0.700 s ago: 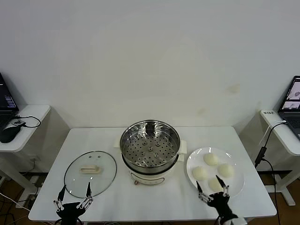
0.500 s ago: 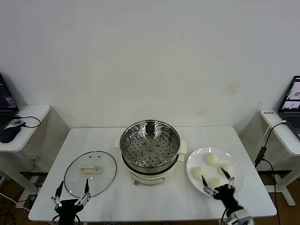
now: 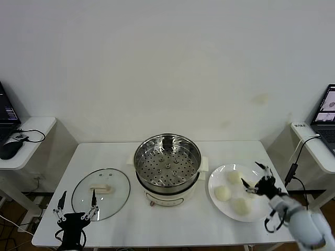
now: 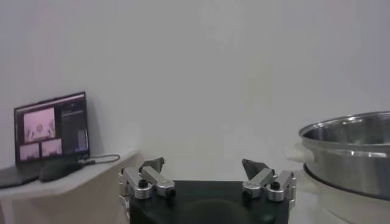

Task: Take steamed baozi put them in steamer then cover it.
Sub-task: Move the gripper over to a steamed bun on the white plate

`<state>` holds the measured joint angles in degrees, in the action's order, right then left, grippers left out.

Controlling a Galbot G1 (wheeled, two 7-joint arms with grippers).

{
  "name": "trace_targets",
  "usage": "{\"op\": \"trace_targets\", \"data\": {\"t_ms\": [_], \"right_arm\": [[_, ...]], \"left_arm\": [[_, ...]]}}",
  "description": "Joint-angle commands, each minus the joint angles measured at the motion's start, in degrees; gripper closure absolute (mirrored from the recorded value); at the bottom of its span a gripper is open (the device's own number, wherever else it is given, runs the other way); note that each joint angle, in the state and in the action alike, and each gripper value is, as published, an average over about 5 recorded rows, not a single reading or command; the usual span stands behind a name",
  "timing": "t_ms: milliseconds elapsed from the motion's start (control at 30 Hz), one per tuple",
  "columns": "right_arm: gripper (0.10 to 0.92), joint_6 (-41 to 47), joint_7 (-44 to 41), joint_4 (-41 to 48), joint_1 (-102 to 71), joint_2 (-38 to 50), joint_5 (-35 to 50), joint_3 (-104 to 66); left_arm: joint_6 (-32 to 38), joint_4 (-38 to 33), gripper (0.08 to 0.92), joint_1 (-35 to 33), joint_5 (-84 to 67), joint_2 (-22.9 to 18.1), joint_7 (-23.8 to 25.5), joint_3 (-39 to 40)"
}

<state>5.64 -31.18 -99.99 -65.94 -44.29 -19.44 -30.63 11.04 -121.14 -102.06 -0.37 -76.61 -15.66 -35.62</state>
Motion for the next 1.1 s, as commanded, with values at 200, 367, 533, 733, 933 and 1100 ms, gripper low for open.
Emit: {"op": "trace_targets", "data": {"t_ms": [200,367,533,733,933,1100], "right_arm": [[0.202,3.46,-12.49,11.85,26.66,16.4,1.26,24.96],[0.203,1.64,-19.72,16.87,41.55,17.11,4.34,42.18],[0.202,-0.63,-24.52,20.28,51.7,16.02,5.24,54.87],[0.203,-0.92,-25.63,22.41,53.2,13.85,5.57,59.52],[0.203,-0.62,-24.83,24.52,52.18,11.12,5.4,61.1],[0.202,-0.42,-24.0,26.91,51.01,7.49,4.66,59.97]], "left_arm": [[0.94,0.01,0.177,0.68,0.94,0.35,-0.78,-1.22],[0.86,0.03,0.177,0.55,0.51,0.62,-0.86,-2.08],[0.82,0.31,0.177,0.83,0.07,0.61,-0.99,-2.61],[0.82,0.68,0.177,1.05,-0.37,0.78,-0.99,-3.39],[0.86,0.86,0.177,1.34,-0.49,0.87,-0.92,-4.06],[1.04,0.89,0.177,1.11,-0.43,1.03,-0.89,-4.77]]}}
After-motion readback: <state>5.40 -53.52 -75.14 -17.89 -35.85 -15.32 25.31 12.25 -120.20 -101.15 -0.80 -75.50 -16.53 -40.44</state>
